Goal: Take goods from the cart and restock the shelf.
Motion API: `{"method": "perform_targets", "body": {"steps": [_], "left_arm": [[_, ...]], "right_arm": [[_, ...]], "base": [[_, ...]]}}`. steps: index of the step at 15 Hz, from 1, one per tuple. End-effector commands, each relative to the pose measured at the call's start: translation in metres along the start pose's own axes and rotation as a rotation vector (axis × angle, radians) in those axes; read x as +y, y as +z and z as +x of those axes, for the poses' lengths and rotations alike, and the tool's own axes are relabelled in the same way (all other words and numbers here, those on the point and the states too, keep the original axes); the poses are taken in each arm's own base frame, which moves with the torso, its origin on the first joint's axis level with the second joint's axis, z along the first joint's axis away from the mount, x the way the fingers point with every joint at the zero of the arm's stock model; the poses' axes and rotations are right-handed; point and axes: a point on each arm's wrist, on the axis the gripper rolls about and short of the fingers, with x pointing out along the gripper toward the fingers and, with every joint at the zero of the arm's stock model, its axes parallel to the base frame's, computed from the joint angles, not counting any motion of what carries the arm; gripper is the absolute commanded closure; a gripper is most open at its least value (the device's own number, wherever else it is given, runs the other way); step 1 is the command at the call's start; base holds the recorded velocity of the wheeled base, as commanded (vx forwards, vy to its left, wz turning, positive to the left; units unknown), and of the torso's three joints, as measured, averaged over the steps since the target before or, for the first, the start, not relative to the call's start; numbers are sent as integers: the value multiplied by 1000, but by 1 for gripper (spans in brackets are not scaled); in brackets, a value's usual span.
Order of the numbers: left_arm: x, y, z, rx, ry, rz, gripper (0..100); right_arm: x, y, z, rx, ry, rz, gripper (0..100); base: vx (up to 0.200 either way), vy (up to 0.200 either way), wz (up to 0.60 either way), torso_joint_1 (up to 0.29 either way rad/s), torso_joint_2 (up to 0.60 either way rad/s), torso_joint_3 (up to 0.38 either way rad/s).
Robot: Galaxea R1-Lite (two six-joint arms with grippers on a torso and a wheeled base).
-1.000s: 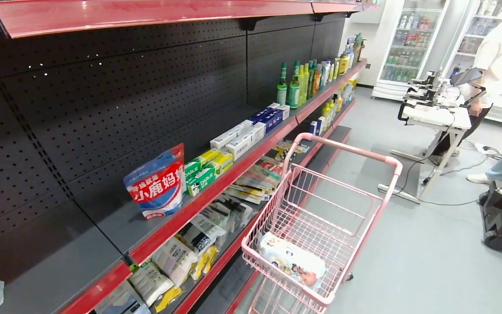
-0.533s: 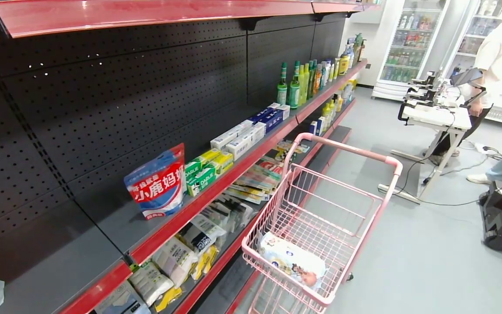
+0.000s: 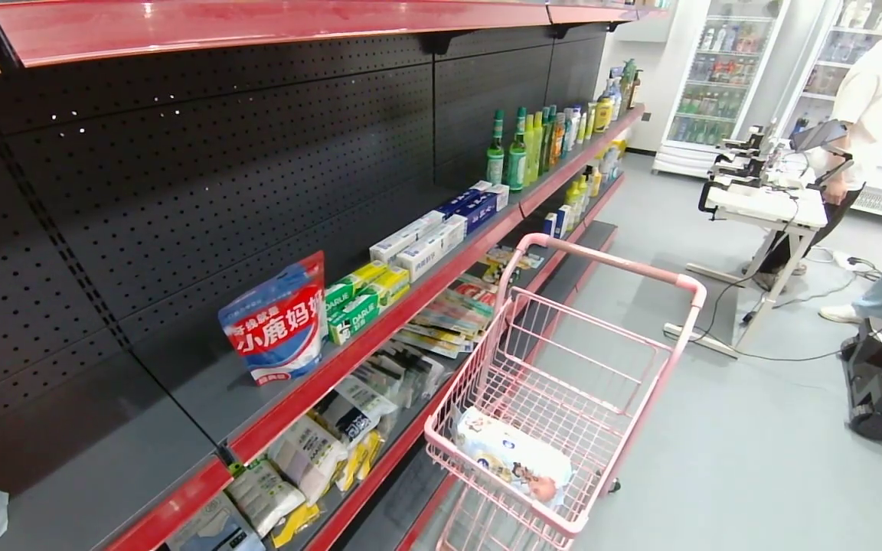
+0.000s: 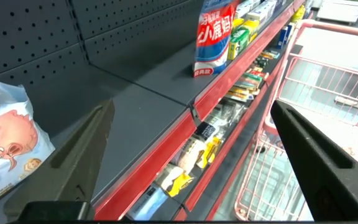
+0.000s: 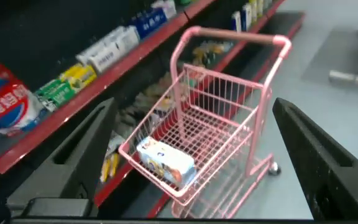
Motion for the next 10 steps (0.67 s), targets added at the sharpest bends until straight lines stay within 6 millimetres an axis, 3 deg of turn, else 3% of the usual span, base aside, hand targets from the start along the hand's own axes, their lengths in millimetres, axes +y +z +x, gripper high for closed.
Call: {"method": "perform_targets", "body": {"steps": [1, 3, 7, 10], "left_arm": [[0, 0, 0, 1, 2, 0, 0], [0, 0, 0, 1, 0, 0, 0], [0, 0, 0, 1, 0, 0, 0], [0, 0, 0, 1, 0, 0, 0]], "right_arm": [[-19, -32, 222, 526, -131, 8, 0], [-27, -76, 244, 754, -13, -137, 0], [-19, -112, 275, 1010, 156, -331, 0], [-10, -122, 287, 1130, 251, -372, 0]], "base": [[0, 0, 0, 0, 0, 0], [0, 0, 0, 0, 0, 0], [0, 0, 0, 0, 0, 0], [0, 0, 0, 0, 0, 0]]}}
